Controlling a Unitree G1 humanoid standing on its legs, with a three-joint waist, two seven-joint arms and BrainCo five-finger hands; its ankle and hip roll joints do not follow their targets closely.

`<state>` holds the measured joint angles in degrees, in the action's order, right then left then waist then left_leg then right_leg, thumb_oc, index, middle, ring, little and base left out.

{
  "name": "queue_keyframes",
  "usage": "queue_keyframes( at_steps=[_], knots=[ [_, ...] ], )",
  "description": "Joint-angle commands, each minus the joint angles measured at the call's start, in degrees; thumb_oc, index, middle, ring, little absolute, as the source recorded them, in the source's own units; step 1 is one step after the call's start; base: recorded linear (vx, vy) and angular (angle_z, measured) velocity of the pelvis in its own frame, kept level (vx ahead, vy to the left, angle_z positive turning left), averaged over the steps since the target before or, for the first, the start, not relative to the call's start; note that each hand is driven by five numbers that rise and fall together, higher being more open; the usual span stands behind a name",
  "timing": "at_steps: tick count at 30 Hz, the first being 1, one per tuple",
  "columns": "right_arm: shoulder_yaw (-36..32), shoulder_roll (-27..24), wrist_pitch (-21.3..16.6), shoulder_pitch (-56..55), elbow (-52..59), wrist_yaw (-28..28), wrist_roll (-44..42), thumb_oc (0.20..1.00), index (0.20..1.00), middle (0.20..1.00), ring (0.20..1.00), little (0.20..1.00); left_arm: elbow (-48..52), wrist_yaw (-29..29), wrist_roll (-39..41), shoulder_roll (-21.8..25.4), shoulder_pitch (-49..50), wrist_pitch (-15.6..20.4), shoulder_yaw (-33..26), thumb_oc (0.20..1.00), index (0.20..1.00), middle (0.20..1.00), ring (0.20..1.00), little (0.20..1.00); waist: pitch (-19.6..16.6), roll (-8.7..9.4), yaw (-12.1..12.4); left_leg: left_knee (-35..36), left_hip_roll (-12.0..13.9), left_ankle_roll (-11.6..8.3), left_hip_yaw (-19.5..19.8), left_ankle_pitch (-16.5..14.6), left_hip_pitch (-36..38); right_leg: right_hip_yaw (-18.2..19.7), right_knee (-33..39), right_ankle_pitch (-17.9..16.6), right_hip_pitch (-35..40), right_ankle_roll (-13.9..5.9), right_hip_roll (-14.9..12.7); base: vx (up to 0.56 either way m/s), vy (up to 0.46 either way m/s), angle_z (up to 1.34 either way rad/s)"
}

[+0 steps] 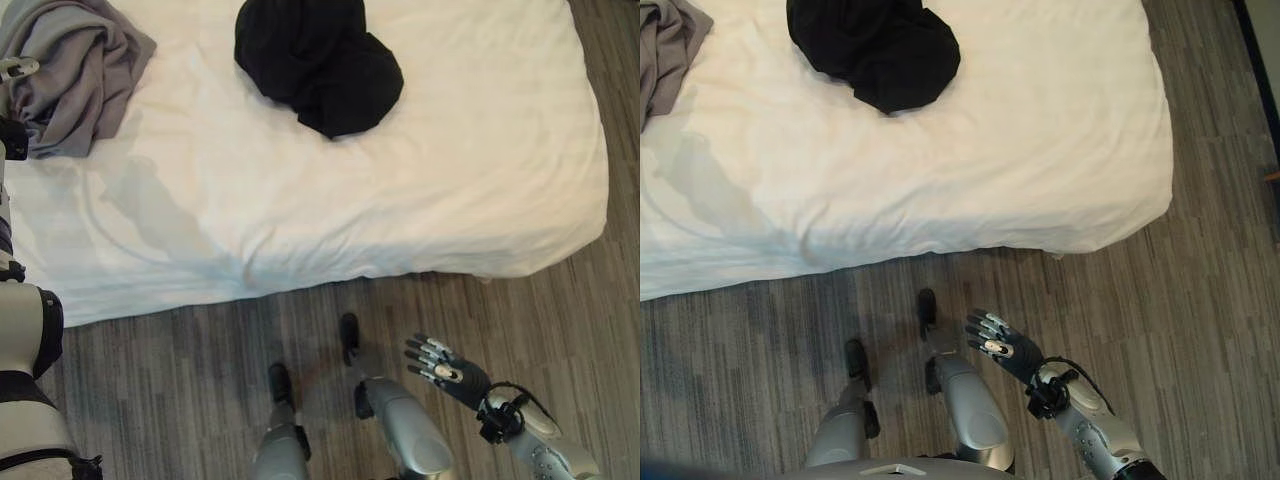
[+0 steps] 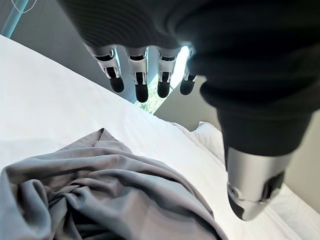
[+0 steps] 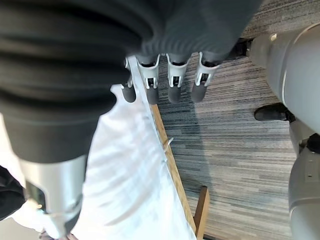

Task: Pick up bed clothes into laundry basket.

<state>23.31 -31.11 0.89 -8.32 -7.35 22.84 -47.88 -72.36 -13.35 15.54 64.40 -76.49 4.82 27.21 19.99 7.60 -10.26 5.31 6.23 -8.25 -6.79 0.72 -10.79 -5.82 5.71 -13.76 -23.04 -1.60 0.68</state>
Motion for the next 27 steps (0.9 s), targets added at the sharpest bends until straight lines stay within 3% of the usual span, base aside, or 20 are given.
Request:
queue_keyframes(
  at_steps=[1, 8, 12, 17, 18, 19, 21, 22, 27],
  knots=[
    [-0.74, -3.51, -1.42, -0.73, 1.07, 0.71, -1.63, 1.000, 1.000, 1.000, 1.000, 1.000, -1.35, -1.63, 1.70, 5.06, -5.25, 2.39, 2.74, 1.000, 1.000, 1.000, 1.000, 1.000, -0.84, -2.71, 0.42, -0.31, 2.88, 0.15, 2.67, 3.94, -1.66, 0.17, -0.71, 4.66, 2.63, -7.42, -4.16, 0.00, 0.000, 0.00],
    [-0.44, -4.63, -2.25, 0.78, 1.52, 0.34, -2.77, 1.000, 1.000, 1.000, 1.000, 1.000, -1.67, -1.50, 1.80, 5.67, -6.33, 2.40, 3.99, 1.000, 1.000, 1.000, 1.000, 1.000, 1.02, -2.08, 0.07, -0.31, 2.89, -0.17, 2.99, 4.20, -5.17, 0.22, -0.71, 3.97, -0.47, -7.51, -3.87, -0.02, -0.001, 0.02],
    [-2.63, -5.63, -4.34, 0.24, 4.31, -1.21, -4.15, 1.000, 1.000, 1.000, 1.000, 1.000, -1.58, -1.62, 3.53, 5.81, -9.01, 2.46, 5.97, 1.000, 1.000, 1.000, 1.000, 1.000, 4.26, -1.03, -1.20, -0.31, 3.42, -0.40, 3.65, 5.45, -12.42, -0.14, -0.71, 2.45, -6.90, -7.62, -3.32, -0.08, -0.021, 0.01],
    [-3.18, -7.15, -4.06, -0.89, 6.15, -0.82, -4.30, 1.000, 1.000, 1.000, 1.000, 1.000, -2.69, 0.10, 3.81, 5.35, -8.64, 2.08, 6.86, 1.000, 1.000, 1.000, 1.000, 1.000, 5.39, -0.69, -1.97, -0.31, 3.85, -0.62, 4.22, 5.91, -15.45, -0.55, -0.71, 2.16, -9.98, -7.55, -3.01, -0.01, 0.001, 0.01],
    [-2.80, -7.10, -3.80, -0.91, 5.72, -0.86, -4.50, 1.000, 1.000, 1.000, 1.000, 1.000, -3.20, 1.17, 3.60, 4.89, -6.71, 1.85, 6.29, 0.918, 0.918, 0.918, 0.918, 0.918, 5.72, -0.56, -2.12, -0.31, 3.92, -0.65, 4.15, 5.97, -15.75, -0.49, -0.71, 1.96, -10.46, -7.51, -2.82, 0.00, 0.000, 0.00],
    [-2.46, -6.86, -3.58, -0.78, 5.28, -0.86, -4.64, 1.000, 1.000, 1.000, 1.000, 1.000, -3.27, 2.05, 3.21, 4.20, -5.56, 1.72, 6.21, 0.551, 0.551, 0.551, 0.551, 0.551, 5.91, -0.46, -2.33, -0.31, 3.83, -0.64, 4.05, 5.91, -15.75, -0.34, -0.71, 1.87, -10.58, -7.43, -2.73, 0.00, 0.031, -0.01],
    [-1.92, -6.48, -3.40, -0.39, 4.54, -0.84, -4.58, 1.000, 1.000, 1.000, 1.000, 1.000, -2.66, 2.54, 1.41, 3.58, -4.23, 1.65, 6.39, 0.410, 0.410, 0.410, 0.410, 0.410, 6.11, -0.56, -2.42, -0.31, 3.78, -0.59, 3.88, 5.85, -15.45, -0.09, -0.71, 2.01, -10.52, -7.36, -2.83, 0.00, 0.000, 0.00],
    [-1.57, -6.34, -3.23, -0.09, 4.07, -0.80, -4.33, 1.000, 1.000, 1.000, 1.000, 1.000, -1.89, 2.92, -1.37, 3.35, -4.47, 1.75, 8.27, 0.200, 0.200, 0.200, 0.200, 0.200, 6.22, -0.74, -2.55, -0.31, 3.68, -0.59, 3.82, 5.81, -15.25, -0.06, -0.71, 2.08, -10.33, -7.33, -2.97, 0.00, 0.000, 0.00],
    [-0.38, -6.17, -2.97, -0.03, 4.24, 0.10, -4.11, 1.000, 1.000, 1.000, 1.000, 1.000, 1.63, 1.71, -1.26, 2.50, -5.47, 3.32, 9.14, 0.200, 0.200, 0.200, 0.200, 0.200, 6.23, -1.29, -2.32, -0.31, 2.89, -0.54, 3.57, 5.27, -13.70, -0.01, -0.71, 2.33, -9.12, -7.40, -3.39, -0.01, 0.036, 0.01]
  ],
)
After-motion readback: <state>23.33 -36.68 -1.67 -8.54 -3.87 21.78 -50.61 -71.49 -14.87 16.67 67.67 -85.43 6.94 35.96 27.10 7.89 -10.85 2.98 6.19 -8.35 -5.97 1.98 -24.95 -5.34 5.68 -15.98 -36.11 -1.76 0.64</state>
